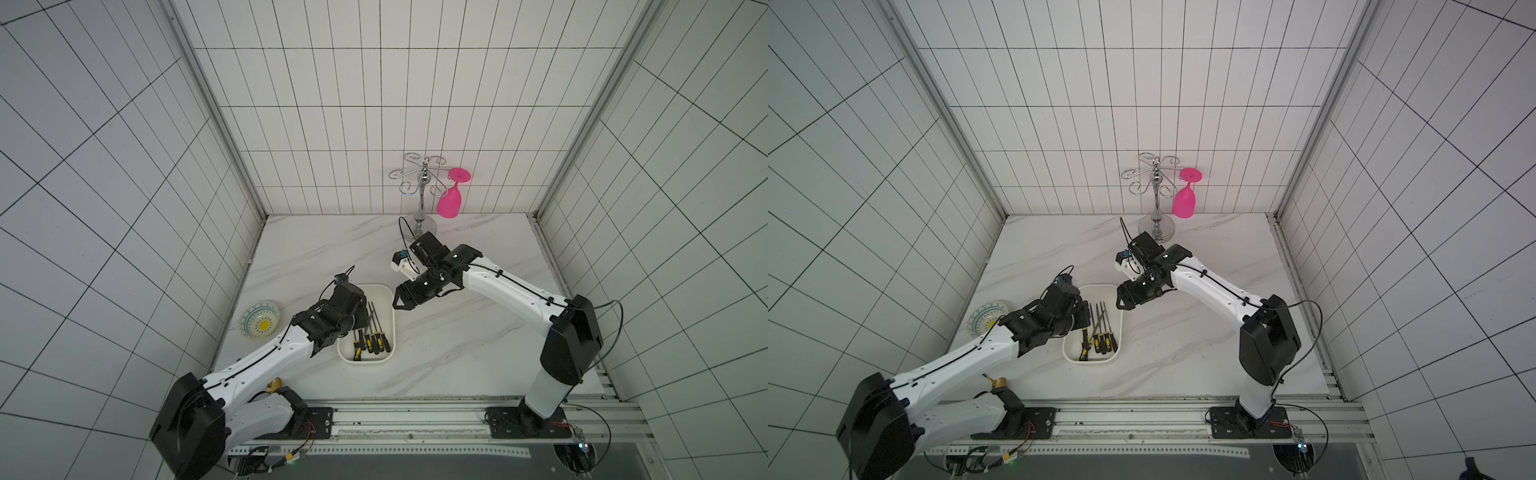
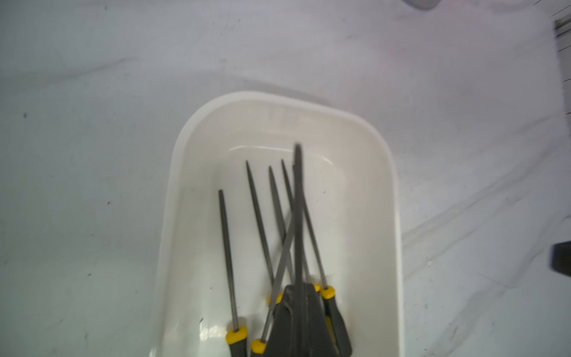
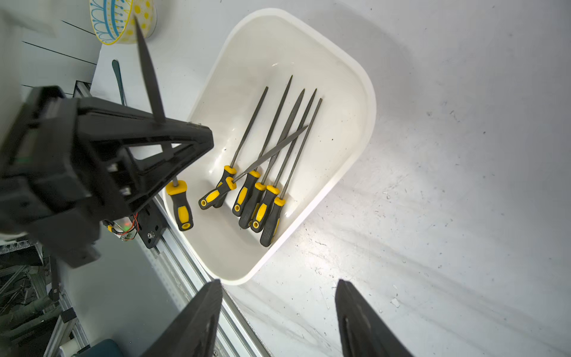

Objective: Put the file tool into the storage box
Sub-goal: Place the file tool in the storage box, then reset both arms

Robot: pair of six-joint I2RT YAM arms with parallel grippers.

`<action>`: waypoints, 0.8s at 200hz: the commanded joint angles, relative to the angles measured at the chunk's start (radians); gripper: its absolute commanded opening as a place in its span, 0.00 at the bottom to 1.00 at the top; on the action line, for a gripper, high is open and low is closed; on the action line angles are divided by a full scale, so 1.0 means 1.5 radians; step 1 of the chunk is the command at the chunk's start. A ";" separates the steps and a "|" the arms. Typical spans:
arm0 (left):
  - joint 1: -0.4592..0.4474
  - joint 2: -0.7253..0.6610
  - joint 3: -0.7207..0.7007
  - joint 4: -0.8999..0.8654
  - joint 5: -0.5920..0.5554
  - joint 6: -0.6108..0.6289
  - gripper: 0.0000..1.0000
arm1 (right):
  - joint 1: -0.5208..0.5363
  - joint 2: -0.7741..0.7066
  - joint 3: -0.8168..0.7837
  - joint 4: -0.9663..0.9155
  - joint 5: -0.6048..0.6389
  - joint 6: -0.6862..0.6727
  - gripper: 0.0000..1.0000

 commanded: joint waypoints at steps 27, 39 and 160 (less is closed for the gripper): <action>-0.004 0.034 0.011 -0.027 -0.025 0.008 0.67 | -0.010 -0.006 0.005 0.004 0.024 0.016 0.64; -0.005 0.030 0.024 -0.021 -0.035 0.011 0.97 | -0.018 -0.011 0.000 0.008 0.028 0.021 0.68; 0.179 -0.010 -0.005 0.184 -0.538 0.187 0.99 | -0.363 -0.291 -0.443 0.534 0.632 0.041 0.99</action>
